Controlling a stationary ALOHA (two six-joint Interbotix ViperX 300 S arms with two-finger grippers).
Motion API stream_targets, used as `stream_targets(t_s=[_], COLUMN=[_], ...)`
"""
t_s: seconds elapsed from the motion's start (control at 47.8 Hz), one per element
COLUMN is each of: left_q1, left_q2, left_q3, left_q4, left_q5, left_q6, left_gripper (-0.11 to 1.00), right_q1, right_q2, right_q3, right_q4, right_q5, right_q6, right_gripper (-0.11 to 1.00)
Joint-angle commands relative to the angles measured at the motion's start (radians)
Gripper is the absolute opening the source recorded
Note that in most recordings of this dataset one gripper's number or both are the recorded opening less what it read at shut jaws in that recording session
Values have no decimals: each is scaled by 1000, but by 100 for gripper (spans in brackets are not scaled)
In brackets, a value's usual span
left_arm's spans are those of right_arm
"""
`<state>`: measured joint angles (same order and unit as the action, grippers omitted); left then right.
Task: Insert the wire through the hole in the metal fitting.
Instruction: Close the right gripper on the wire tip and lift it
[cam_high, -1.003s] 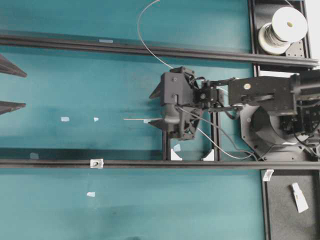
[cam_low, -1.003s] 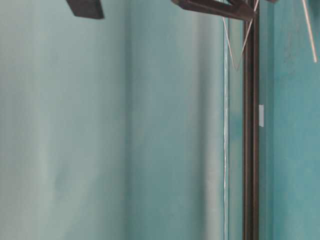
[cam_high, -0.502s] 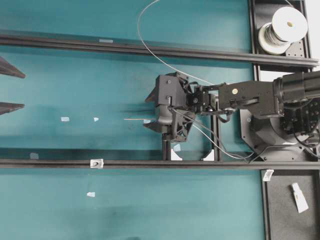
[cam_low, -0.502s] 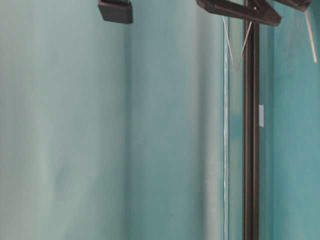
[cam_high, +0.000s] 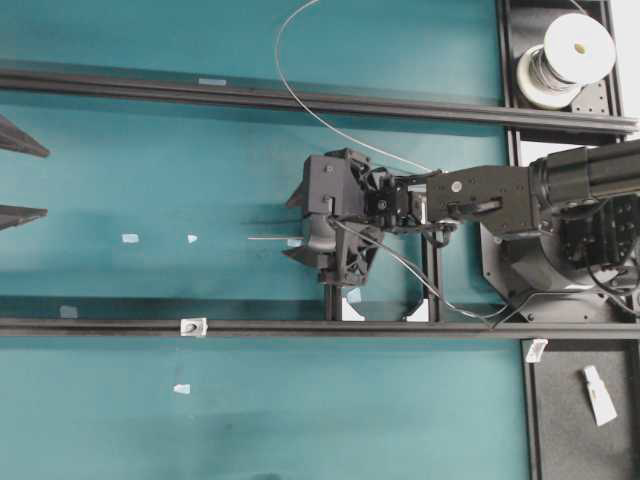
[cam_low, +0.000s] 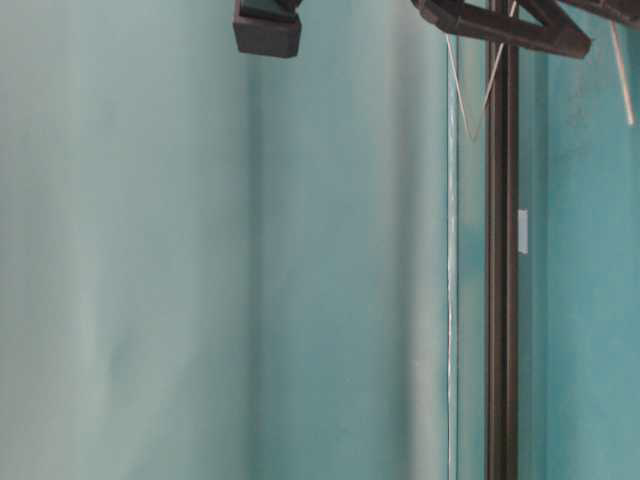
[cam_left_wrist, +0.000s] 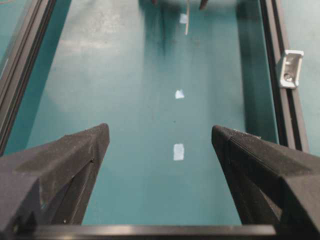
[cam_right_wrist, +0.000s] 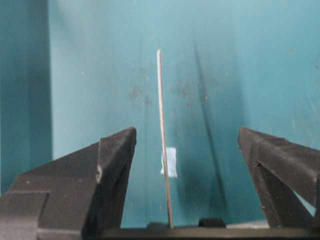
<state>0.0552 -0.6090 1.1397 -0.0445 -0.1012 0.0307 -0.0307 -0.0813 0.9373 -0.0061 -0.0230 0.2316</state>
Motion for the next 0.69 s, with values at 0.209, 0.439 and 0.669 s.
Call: stream_targets(t_s=[0.209,0.439,0.669], left_q1=[2,2,2], left_q2=[-3,-3,-2], left_q3=[-8,-5,-5], left_q4=[2,2,2], left_q5=[-11,-9,-9], left_q6=[0,-3,-6], left_gripper=[66,66,65], right_q1=[0,-2,-2], right_q2=[20,52,58], right_q3=[-32,-49,-35], right_q4=[-2,-2,-2], right_q5=[-28,-38,-32], right_q6=[2,2,2], right_gripper=[87,85,33])
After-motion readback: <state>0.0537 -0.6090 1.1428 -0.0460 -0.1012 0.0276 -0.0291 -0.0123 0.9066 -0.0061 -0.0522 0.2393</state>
